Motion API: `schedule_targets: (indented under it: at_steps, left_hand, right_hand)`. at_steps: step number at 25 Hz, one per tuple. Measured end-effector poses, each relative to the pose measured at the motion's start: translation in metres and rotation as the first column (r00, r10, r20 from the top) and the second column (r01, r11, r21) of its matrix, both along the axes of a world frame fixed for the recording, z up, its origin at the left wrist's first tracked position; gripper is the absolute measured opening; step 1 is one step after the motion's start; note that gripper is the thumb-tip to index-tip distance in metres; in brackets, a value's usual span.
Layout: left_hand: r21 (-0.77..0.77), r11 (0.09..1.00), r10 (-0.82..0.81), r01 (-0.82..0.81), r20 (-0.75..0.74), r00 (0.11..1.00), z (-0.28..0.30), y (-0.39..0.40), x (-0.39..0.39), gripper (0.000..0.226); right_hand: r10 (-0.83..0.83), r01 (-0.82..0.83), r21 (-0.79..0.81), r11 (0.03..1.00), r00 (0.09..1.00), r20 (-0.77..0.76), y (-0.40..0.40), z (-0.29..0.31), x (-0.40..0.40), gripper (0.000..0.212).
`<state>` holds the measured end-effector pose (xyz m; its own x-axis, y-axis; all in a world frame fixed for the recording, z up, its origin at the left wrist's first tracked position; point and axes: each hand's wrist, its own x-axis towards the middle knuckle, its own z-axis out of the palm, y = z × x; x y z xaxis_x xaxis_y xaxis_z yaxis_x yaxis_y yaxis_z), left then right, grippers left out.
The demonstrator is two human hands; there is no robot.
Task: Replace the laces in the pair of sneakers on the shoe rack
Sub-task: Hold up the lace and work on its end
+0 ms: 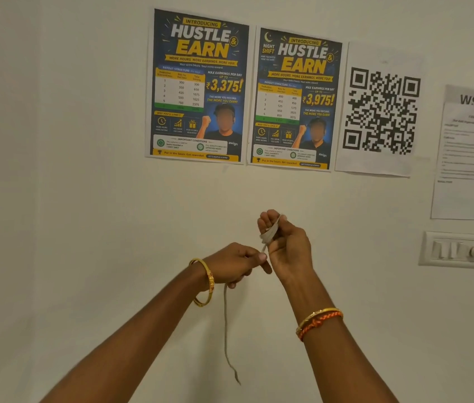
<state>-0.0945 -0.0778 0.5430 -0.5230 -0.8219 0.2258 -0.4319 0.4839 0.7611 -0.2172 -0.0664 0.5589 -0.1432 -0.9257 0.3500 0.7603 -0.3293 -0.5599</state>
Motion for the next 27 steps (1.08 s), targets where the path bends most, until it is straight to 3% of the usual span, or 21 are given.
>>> schedule_targets:
  at_steps: [3, 5, 8, 11, 13, 15, 18, 20, 24, 27]
  left_hand:
    - [-0.189, 0.982, 0.049, -0.03, 0.096, 0.994, 0.013, 0.004, 0.0, 0.032]
    - [-0.291, 0.953, 0.11, -0.088, 0.059, 0.992, 0.019, -0.001, 0.004, 0.028]
    - [-0.383, 0.901, 0.209, -0.202, -0.024, 0.978, 0.025, -0.012, 0.009, 0.029]
    - [-0.345, 0.907, 0.206, -0.241, -0.135, 0.969, 0.022, -0.022, 0.012, 0.025]
    - [-0.288, 0.926, 0.179, -0.245, -0.238, 0.955, 0.018, -0.027, 0.014, 0.026]
    - [-0.212, 0.944, 0.179, -0.251, -0.308, 0.934, 0.013, -0.029, 0.015, 0.03]
    - [-0.027, 0.979, 0.18, -0.201, -0.341, 0.923, 0.008, -0.026, 0.013, 0.036]
    - [0.061, 0.991, 0.134, -0.121, -0.283, 0.95, 0.004, -0.021, 0.009, 0.038]
    - [0.01, 1.0, 0.009, -0.008, -0.082, 0.997, 0.0, -0.008, -0.003, 0.038]
    - [-0.121, 0.993, -0.004, 0.015, 0.093, 0.996, 0.008, 0.003, -0.009, 0.038]
  right_hand:
    - [-0.232, 0.239, 0.001, 0.971, 0.942, -0.241, -0.01, -0.008, -0.004, 0.022]
    - [-0.302, 0.338, -0.034, 0.941, 0.785, -0.541, -0.01, -0.017, -0.008, 0.024]
    - [-0.242, 0.276, -0.098, 0.956, 0.555, -0.796, -0.002, -0.026, -0.009, 0.029]
    - [-0.177, 0.252, -0.065, 0.965, 0.454, -0.873, 0.005, -0.021, -0.007, 0.04]
    - [-0.082, 0.172, 0.013, 0.985, 0.537, -0.84, 0.007, -0.015, -0.008, 0.043]
    - [0.037, 0.037, 0.086, 0.996, 0.683, -0.73, 0.011, -0.01, -0.01, 0.043]
    - [0.18, -0.153, 0.096, 0.984, 0.858, -0.48, 0.013, -0.003, -0.01, 0.041]
    - [0.229, -0.227, 0.04, 0.973, 0.934, -0.274, 0.012, 0.003, -0.009, 0.038]
    - [0.085, -0.086, -0.016, 0.996, 0.996, -0.032, 0.0, 0.006, -0.01, 0.03]
    - [-0.082, 0.087, 0.027, 0.996, 0.984, -0.16, -0.009, -0.003, -0.013, 0.03]
